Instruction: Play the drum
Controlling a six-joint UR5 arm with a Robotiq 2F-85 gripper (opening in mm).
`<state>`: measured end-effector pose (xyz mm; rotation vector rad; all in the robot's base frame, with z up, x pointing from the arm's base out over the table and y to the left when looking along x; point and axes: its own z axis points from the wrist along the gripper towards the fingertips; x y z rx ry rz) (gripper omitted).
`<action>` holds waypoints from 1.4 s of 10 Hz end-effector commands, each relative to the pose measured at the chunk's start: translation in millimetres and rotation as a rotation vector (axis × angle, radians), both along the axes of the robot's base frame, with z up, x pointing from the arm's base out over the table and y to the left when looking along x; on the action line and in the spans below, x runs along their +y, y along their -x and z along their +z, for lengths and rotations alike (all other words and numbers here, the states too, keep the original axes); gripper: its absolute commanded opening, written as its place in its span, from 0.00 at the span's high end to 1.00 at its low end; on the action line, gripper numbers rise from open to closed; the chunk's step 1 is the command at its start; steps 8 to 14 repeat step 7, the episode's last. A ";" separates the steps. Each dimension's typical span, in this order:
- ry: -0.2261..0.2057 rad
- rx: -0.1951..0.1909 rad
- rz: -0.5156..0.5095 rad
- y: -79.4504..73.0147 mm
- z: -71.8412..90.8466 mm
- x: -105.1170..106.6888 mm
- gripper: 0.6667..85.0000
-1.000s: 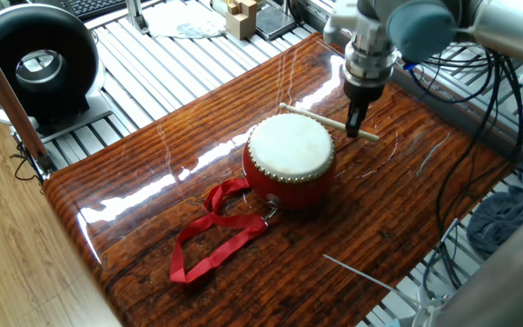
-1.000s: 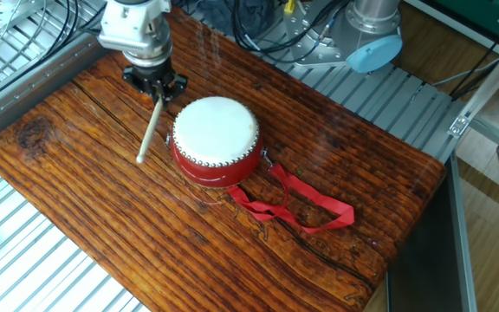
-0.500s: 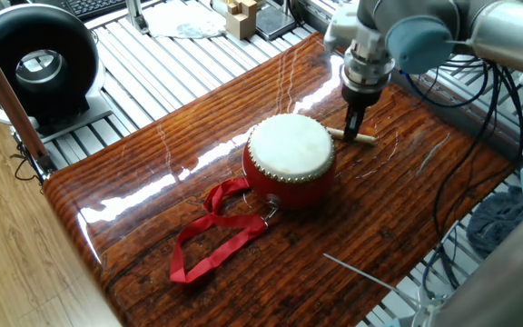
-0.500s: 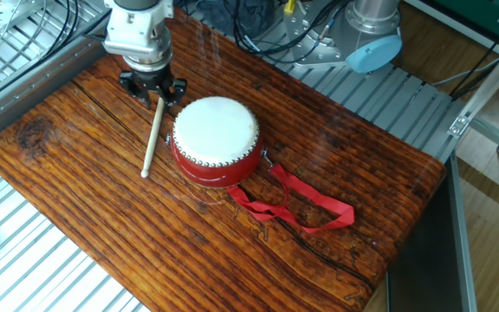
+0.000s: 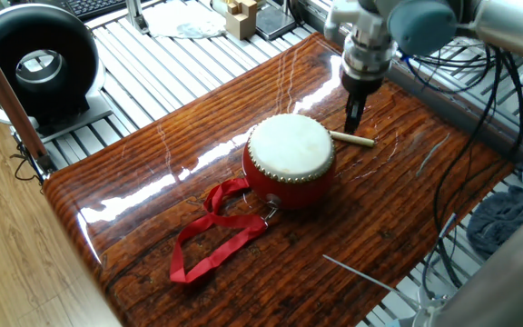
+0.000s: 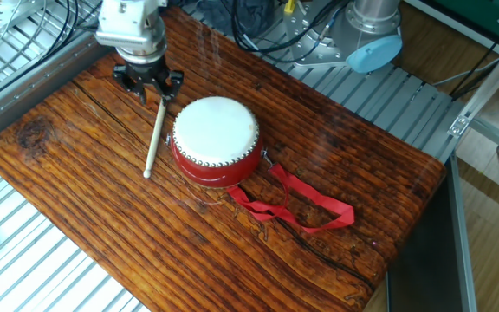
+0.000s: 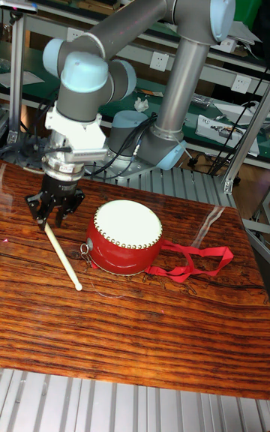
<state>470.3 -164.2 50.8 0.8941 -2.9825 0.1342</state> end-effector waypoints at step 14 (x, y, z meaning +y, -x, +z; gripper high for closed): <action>-0.043 -0.068 0.046 -34.3 32.9 15.7 1.00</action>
